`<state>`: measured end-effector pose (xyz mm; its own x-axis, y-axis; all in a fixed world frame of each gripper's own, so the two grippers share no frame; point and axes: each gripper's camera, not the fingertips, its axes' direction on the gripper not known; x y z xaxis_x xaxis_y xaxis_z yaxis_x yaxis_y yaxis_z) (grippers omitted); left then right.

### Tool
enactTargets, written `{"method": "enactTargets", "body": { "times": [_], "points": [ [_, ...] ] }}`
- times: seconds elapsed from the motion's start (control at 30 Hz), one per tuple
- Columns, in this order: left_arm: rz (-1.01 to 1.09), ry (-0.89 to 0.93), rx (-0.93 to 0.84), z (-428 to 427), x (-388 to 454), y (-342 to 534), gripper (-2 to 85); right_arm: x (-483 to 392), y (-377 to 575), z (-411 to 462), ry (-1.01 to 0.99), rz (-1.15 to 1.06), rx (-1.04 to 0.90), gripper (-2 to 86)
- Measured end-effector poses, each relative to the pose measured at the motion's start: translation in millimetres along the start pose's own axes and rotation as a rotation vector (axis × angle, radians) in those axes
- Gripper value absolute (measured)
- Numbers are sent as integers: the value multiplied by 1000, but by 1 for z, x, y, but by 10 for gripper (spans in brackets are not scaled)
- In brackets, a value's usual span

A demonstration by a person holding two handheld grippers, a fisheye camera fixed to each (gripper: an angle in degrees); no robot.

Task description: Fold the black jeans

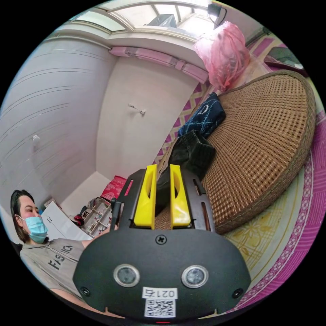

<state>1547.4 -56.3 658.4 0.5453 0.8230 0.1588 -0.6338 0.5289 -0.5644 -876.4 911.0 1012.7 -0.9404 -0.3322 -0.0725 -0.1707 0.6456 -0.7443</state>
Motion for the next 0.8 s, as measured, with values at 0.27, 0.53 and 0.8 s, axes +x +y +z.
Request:
{"method": "enactTargets", "body": {
  "times": [0.27, 0.53, 0.8],
  "points": [
    [-503, 183, 423, -113, -153, 126, 1, -1, 16, -8, 4, 1, 2, 72],
    [-909, -9, 745, -286, -287, 419, -7, -49, 28, 26, 148, -192, -145, 31],
    [-1221, 47, 612, -261, -338, 611, -6, -65, 28, 68, 156, -195, -324, 51]
  ]
}}
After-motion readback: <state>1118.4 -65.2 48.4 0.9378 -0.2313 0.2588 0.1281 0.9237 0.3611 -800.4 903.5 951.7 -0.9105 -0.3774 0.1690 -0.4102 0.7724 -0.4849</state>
